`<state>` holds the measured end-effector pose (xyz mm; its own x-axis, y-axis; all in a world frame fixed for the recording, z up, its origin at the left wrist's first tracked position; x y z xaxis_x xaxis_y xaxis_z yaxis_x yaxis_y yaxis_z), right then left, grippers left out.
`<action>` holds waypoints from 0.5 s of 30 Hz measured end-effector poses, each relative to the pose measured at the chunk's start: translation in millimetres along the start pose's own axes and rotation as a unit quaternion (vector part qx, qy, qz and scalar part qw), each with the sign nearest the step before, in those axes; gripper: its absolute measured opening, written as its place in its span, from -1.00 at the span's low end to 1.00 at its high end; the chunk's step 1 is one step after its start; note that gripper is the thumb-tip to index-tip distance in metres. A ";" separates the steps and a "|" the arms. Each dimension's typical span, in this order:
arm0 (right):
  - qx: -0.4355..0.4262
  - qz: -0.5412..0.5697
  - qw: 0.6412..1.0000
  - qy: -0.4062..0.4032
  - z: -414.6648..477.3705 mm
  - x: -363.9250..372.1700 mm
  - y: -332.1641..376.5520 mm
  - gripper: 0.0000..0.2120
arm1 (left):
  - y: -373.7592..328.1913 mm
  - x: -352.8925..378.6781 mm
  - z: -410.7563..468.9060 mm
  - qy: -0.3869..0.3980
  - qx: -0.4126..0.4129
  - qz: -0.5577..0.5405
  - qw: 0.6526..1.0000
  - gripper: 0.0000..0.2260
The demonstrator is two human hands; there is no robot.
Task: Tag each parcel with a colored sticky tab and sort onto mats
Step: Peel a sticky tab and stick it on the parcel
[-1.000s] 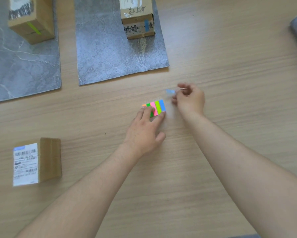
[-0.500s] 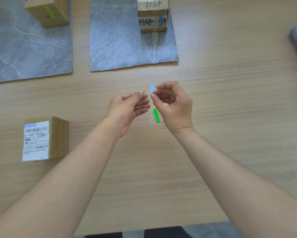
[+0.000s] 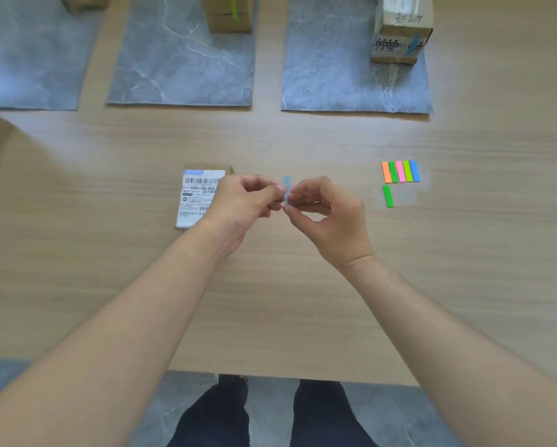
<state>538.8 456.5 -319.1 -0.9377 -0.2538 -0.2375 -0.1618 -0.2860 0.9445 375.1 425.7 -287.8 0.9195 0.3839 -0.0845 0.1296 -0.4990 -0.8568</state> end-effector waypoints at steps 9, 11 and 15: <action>-0.010 -0.081 0.996 -0.029 -45.8 74.2 19.9 -0.75 | 46.1 -102.0 -22.2 -0.056 0.079 0.060 0.993 -0.92; -0.003 -0.121 0.992 -0.025 -52.0 86.6 20.2 -0.67 | 56.6 -114.4 -27.0 -0.063 0.093 0.054 0.992 -0.89; 0.025 -0.261 0.963 0.071 -55.0 107.5 27.7 -0.38 | 84.2 -125.0 -31.5 -0.076 0.102 0.060 0.990 -0.91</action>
<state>450.5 370.5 -331.0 -0.6742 -0.2125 -0.7073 -0.6165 -0.3654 0.6974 282.7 311.2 -333.3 0.8557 0.4510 -0.2537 -0.0688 -0.3868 -0.9196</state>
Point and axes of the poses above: each hand's wrist, its own z-axis towards the middle knuckle, its own x-axis out of the palm, y = z × x, the point moved 1 cm from there along z, towards the middle knuckle, and after that the axes turned 4 degrees about -y, right-handed, at the moved point
